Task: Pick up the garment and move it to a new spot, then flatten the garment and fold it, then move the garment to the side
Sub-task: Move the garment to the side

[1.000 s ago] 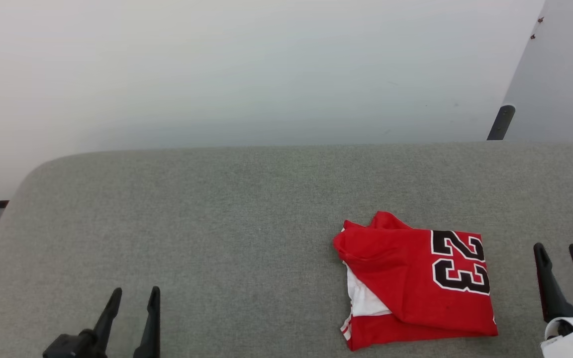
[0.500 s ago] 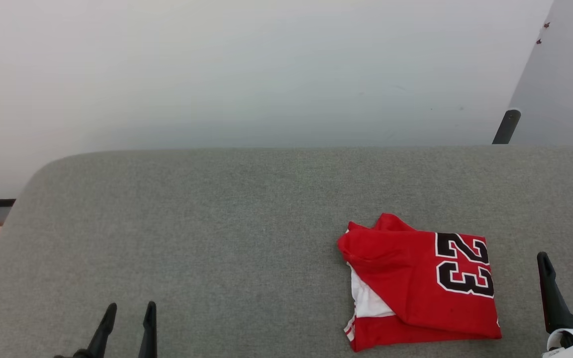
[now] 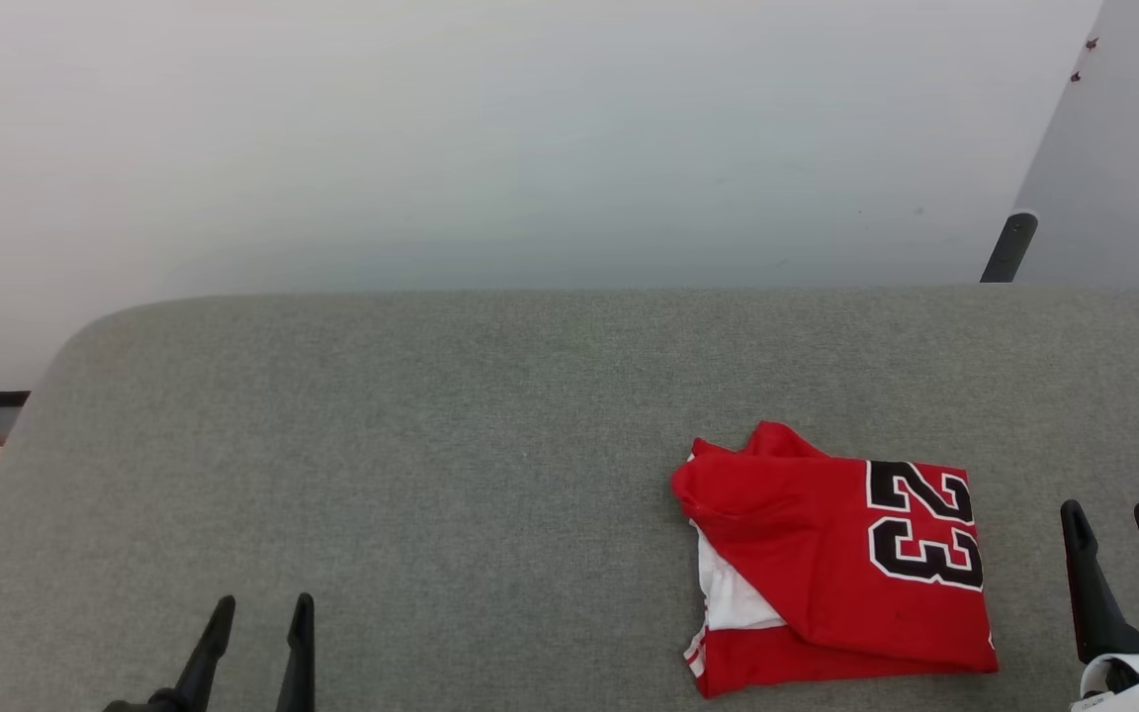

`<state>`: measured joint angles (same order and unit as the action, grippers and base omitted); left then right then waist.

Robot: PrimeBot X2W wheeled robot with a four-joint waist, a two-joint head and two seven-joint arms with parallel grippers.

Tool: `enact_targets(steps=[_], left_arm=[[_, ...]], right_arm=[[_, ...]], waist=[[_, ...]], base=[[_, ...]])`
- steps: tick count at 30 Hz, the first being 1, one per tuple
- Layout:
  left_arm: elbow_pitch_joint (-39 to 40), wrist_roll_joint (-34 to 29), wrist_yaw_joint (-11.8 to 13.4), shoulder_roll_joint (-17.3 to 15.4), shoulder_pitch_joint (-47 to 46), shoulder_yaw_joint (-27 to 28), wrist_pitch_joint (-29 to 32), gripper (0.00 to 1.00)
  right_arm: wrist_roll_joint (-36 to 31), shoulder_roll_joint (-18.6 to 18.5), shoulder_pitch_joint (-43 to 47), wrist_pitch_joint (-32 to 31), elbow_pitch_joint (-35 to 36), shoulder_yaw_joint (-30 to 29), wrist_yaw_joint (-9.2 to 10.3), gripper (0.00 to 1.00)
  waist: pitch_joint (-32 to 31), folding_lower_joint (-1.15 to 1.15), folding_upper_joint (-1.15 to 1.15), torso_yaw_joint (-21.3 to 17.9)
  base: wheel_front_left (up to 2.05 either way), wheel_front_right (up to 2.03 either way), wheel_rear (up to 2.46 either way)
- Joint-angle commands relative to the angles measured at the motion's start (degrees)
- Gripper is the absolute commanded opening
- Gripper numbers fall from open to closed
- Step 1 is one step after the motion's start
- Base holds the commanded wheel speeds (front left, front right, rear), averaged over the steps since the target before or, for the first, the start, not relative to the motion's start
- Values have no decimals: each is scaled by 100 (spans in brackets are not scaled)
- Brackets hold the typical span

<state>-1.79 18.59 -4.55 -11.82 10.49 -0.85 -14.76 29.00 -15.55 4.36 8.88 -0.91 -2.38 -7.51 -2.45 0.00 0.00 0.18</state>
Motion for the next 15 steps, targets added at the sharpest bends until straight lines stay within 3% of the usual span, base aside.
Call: enact_targets(steps=[1, 15], left_arm=[[16, 26, 12, -22, -36, 0, 1, 100], [39, 54, 62, -47, -94, -71, -5, 100]], right_arm=[[-57, 18, 79, 22, -3, -12, 5, 100], [-222, -21, 81, -18, -43, -56, 5, 100]], waist=[[-2, 0, 0, -5], [27, 0, 0, 8]], base=[[0, 0, 0], [0, 0, 0]])
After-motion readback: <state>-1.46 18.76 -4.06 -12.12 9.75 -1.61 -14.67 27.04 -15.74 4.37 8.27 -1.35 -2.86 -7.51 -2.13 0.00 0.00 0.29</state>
